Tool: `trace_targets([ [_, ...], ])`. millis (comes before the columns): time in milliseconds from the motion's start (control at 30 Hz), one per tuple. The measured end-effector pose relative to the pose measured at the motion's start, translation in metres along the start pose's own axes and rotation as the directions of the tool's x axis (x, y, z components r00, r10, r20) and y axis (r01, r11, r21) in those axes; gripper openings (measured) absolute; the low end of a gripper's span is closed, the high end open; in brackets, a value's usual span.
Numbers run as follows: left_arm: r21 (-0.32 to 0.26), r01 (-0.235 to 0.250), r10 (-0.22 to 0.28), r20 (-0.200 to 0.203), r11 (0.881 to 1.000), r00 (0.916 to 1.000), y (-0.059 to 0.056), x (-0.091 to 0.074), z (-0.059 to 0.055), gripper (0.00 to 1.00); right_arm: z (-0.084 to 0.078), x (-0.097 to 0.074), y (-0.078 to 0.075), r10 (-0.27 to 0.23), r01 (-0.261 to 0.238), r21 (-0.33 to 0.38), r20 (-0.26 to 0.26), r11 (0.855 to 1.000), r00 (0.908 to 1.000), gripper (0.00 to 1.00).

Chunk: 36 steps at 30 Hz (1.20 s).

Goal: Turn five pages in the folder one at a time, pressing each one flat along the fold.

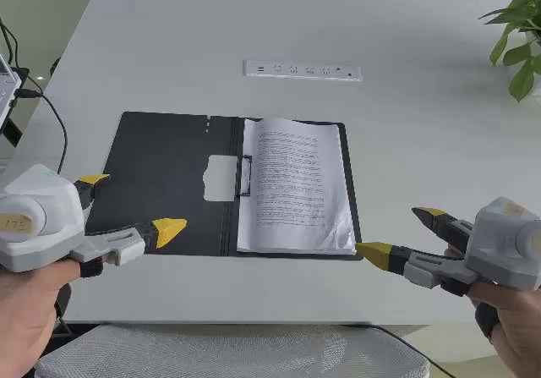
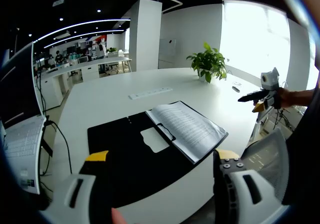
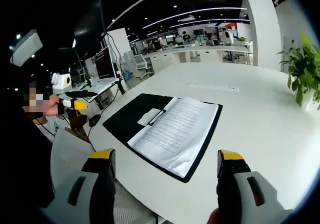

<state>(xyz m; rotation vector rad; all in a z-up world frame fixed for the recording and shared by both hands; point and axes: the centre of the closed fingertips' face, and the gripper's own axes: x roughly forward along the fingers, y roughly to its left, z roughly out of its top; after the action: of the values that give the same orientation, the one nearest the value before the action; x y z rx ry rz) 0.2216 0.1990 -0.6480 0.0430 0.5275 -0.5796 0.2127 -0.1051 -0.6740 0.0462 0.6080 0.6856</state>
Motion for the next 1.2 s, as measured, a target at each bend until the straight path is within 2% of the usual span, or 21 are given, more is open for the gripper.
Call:
trace_targets([
  [267, -0.006, 0.008, -0.008, -0.003, 1.000, 1.0000, -0.0025, 0.0018, -0.0003, 0.82, -0.0025, -0.0013, -0.0018, -0.008, 0.008, 0.013, 0.002, 1.000, 1.0000, 0.82],
  [633, -0.007, 0.007, -0.007, 0.006, 1.000, 1.0000, 0.0004, 0.0017, 0.0037, 0.82, -0.0007, -0.0015, 0.0001, -0.007, 0.007, 0.009, 0.004, 1.000, 1.0000, 0.82],
  [1200, -0.007, -0.002, 0.002, 0.004, 1.000, 1.0000, 0.0021, -0.0002, 0.0022, 0.82, 0.0022, -0.0035, -0.0047, -0.017, 0.017, 0.025, 0.021, 1.000, 0.9996, 0.81],
])
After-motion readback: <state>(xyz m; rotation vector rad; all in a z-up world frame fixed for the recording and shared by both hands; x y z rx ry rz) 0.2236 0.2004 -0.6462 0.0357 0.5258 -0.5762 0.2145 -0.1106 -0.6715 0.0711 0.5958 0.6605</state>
